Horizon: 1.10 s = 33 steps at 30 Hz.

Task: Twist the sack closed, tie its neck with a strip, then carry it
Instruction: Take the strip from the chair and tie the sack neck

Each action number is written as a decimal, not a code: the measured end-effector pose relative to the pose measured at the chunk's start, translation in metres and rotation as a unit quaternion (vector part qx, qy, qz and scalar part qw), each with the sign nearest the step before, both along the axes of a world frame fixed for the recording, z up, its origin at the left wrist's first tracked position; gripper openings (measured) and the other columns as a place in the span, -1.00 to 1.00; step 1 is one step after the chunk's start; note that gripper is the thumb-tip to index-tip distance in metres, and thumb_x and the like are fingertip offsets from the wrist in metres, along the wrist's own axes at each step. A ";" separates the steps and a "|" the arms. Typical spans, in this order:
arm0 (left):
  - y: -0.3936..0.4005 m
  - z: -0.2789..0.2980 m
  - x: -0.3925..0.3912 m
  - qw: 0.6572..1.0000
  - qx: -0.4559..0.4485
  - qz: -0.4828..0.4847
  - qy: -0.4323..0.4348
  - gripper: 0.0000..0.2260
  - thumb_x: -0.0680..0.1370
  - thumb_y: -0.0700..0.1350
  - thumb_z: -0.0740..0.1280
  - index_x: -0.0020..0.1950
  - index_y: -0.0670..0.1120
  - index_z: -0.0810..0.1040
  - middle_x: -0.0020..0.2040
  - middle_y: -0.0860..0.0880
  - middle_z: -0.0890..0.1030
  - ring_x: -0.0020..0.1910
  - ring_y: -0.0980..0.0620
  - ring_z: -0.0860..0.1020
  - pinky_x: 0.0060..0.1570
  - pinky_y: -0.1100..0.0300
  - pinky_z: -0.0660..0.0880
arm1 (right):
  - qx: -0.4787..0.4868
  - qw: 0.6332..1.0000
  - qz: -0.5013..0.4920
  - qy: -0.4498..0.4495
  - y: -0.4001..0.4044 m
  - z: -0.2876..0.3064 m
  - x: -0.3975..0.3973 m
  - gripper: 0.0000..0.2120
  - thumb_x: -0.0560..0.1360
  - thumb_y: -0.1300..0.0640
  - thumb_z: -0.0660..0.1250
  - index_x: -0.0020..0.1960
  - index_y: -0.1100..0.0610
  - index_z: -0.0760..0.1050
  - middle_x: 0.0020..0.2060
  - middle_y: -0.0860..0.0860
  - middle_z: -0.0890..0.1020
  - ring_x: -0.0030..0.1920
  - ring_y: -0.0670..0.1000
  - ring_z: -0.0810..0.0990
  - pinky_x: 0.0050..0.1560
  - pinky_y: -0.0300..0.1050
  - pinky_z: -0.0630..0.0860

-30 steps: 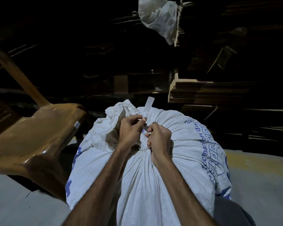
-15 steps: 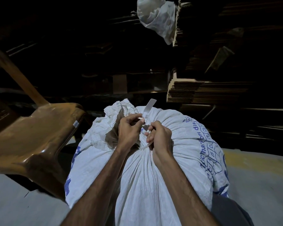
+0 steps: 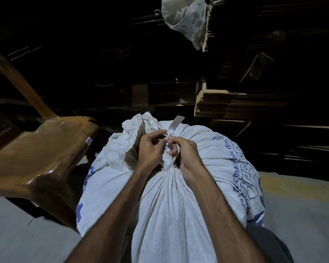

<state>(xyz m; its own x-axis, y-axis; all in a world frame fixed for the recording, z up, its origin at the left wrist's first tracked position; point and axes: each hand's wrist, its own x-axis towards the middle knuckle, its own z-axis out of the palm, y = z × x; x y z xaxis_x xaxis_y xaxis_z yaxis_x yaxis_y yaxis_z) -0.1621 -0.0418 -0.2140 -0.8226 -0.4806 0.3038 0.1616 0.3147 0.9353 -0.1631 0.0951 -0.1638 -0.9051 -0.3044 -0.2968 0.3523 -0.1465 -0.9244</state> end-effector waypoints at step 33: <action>0.000 0.014 0.012 0.996 0.045 -0.078 0.008 -0.86 0.58 -0.31 0.48 0.12 -0.24 0.76 -0.01 -0.11 0.80 0.00 -0.03 0.77 0.03 0.13 0.68 | -0.061 0.994 0.067 -0.055 0.011 0.007 -0.042 -0.90 0.58 0.25 0.39 -0.04 0.22 0.68 -0.20 0.10 0.67 -0.22 -0.01 0.57 -0.29 -0.16 0.46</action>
